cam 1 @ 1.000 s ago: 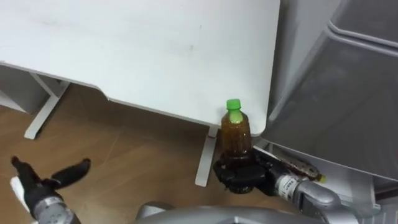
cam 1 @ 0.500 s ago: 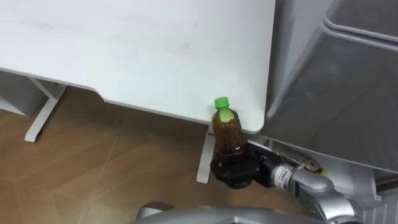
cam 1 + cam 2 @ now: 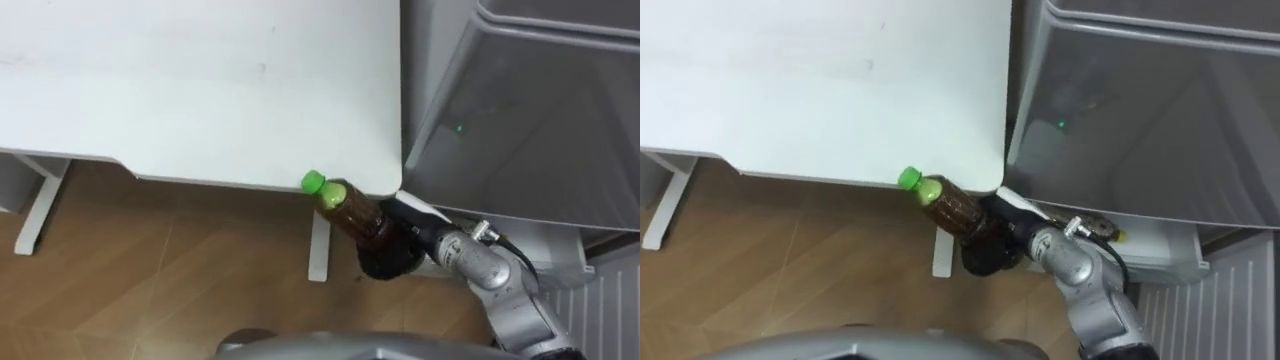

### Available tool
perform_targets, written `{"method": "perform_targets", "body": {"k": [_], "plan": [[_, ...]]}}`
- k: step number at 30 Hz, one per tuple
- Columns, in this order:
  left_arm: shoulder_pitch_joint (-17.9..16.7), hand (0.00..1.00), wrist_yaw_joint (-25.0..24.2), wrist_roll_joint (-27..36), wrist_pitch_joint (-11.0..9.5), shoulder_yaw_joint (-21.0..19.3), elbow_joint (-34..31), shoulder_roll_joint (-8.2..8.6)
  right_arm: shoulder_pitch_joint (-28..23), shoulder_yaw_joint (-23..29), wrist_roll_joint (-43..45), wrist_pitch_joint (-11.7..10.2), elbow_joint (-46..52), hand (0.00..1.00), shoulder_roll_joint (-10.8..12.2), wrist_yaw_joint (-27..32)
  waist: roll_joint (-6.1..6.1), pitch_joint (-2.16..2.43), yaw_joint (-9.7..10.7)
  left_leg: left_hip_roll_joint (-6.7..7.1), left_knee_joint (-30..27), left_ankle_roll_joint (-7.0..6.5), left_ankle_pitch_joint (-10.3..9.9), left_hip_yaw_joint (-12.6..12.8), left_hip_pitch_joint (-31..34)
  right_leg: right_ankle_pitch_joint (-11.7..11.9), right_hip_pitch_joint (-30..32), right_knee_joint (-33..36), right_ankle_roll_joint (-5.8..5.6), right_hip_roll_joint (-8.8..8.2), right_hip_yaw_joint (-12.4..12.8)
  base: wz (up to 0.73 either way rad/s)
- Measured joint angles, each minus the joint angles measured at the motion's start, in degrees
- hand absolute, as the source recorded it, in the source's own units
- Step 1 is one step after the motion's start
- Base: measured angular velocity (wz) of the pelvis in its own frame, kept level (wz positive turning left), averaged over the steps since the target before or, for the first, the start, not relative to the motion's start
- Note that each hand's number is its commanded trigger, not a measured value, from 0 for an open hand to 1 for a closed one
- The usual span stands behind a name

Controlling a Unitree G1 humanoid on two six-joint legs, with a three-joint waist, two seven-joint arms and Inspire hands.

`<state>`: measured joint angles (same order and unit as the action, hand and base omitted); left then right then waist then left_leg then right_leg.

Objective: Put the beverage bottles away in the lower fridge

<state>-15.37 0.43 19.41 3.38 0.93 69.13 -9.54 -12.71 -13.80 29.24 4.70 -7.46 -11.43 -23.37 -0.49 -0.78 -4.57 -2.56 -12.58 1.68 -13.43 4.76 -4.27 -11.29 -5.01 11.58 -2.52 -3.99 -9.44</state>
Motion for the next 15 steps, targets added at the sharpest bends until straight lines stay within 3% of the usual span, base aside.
{"method": "perform_targets", "body": {"k": [10,15], "plan": [[0.5,0.0,-3.4,-0.6,-1.7,-0.7,1.8,-0.25,-3.7,3.9,2.6,-8.6,-0.2,1.0,1.0,12.5,0.89,0.19,3.6,-0.05,-0.1,-0.05,0.0,0.5,-0.3,0.0,0.1,0.1,0.03,0.0,0.5,-0.02],[0.2,0.0,-4.1,-1.6,-2.3,-0.7,1.9,-0.37,-4.2,7.5,2.5,-9.6,-3.5,1.0,2.0,20.3,0.77,0.51,4.3,-0.05,0.0,-0.05,0.0,0.7,-0.4,0.0,0.1,0.1,0.03,0.01,0.8,-0.01]]}}
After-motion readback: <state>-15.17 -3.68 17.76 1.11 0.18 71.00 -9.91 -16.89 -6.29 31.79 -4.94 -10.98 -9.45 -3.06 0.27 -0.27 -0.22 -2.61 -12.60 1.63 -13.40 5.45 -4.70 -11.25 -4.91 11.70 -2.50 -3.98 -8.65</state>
